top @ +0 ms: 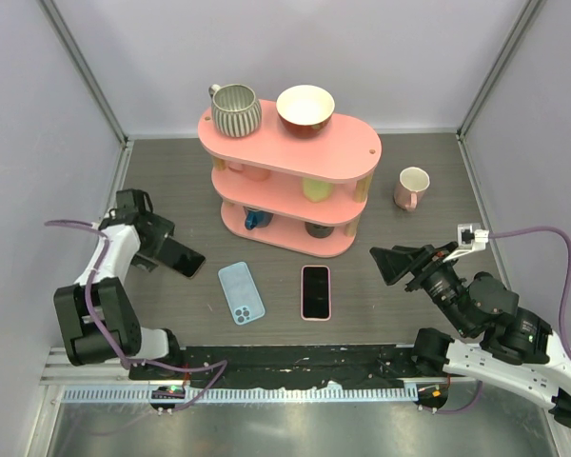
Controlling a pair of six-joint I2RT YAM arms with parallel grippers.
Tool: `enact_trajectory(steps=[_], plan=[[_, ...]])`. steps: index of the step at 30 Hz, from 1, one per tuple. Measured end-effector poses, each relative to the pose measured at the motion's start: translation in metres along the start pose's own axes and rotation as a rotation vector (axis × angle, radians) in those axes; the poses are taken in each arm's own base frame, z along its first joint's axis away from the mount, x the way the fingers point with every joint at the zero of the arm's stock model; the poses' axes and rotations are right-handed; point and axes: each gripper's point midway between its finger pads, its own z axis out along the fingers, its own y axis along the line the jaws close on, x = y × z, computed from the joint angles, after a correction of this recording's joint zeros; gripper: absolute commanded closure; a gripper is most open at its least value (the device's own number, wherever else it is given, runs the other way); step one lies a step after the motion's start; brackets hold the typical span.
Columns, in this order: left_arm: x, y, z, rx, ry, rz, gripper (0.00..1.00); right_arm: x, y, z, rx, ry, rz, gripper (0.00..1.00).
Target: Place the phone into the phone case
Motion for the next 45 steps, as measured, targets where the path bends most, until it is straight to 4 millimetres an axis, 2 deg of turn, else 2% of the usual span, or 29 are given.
enact_trajectory(steps=[4, 9, 27, 36, 39, 42, 45], plan=[[0.01, -0.02, -0.003, -0.011, 0.024, -0.077, 0.03, 0.0, -0.003, 0.0, 0.012, -0.003, -0.013, 0.18], [0.0, -0.039, 0.006, -0.096, 0.043, -0.129, 0.0, -0.002, -0.008, -0.002, 0.029, -0.012, -0.023, 0.18], [0.03, -0.018, 0.04, -0.222, 0.113, -0.114, 0.0, -0.009, -0.015, -0.005, 0.059, -0.03, -0.054, 0.18], [0.038, -0.013, 0.047, -0.233, 0.129, -0.103, 0.0, -0.009, -0.016, -0.005, 0.062, -0.029, -0.056, 0.17], [0.038, -0.012, 0.048, -0.234, 0.128, -0.103, 0.07, -0.007, -0.015, -0.004, 0.064, -0.025, -0.06, 0.17], [0.038, -0.011, 0.048, -0.24, 0.125, -0.102, 0.09, -0.006, -0.016, -0.003, 0.068, -0.02, -0.065, 0.17], [0.038, -0.01, 0.048, -0.251, 0.123, -0.096, 0.15, -0.006, -0.015, -0.002, 0.068, -0.02, -0.064, 0.18]])
